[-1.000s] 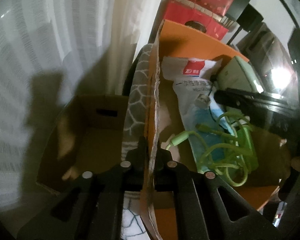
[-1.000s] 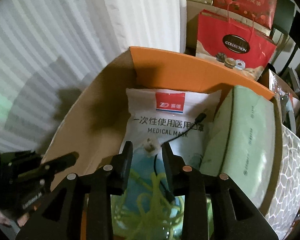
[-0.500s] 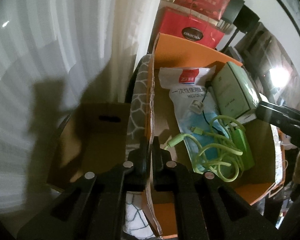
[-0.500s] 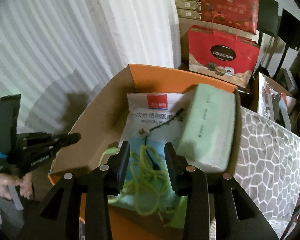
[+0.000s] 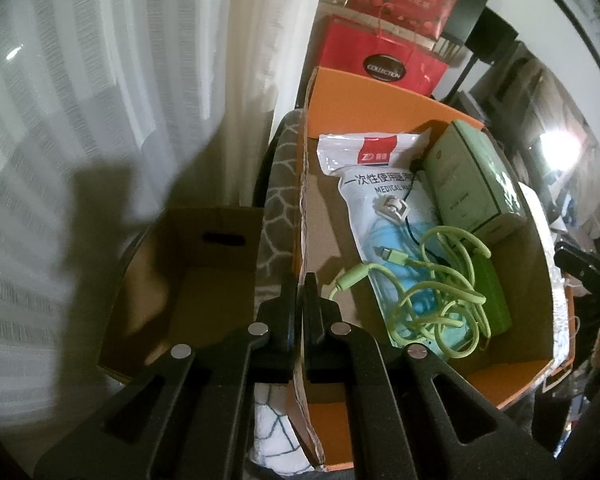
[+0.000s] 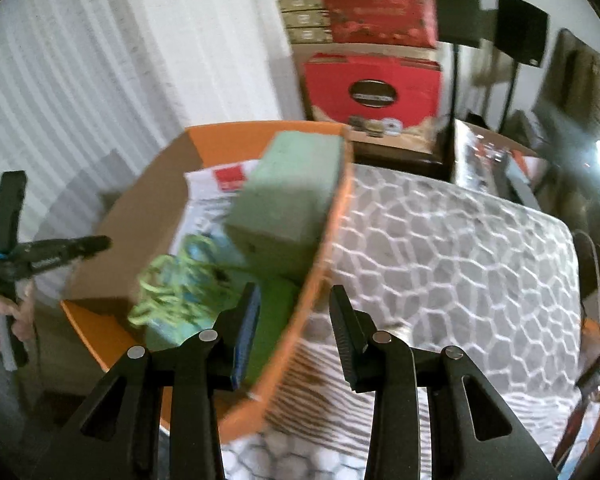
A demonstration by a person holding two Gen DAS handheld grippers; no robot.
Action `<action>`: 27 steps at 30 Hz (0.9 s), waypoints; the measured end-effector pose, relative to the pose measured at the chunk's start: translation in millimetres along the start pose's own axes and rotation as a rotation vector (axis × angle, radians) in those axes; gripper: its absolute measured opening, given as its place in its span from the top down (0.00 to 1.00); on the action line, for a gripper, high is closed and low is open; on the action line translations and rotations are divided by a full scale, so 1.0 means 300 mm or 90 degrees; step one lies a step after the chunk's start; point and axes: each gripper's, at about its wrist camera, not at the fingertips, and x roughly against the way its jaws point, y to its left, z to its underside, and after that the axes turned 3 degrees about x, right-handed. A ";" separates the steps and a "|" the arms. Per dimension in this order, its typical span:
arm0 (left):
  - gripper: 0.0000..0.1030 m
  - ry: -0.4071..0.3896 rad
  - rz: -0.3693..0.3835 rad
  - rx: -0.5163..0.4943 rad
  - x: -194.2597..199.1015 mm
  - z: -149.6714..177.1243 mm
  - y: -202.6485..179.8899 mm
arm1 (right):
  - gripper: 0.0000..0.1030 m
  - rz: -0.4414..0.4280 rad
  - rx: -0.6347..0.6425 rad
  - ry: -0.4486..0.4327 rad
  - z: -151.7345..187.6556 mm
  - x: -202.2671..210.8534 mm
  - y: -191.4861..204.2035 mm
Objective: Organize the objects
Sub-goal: 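Move the open right tool back over the second white plug, then close the right tool around the second white plug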
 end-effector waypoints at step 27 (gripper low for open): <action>0.98 0.001 0.004 0.006 0.002 0.002 0.003 | 0.44 0.062 -0.057 0.046 0.159 -0.110 -0.235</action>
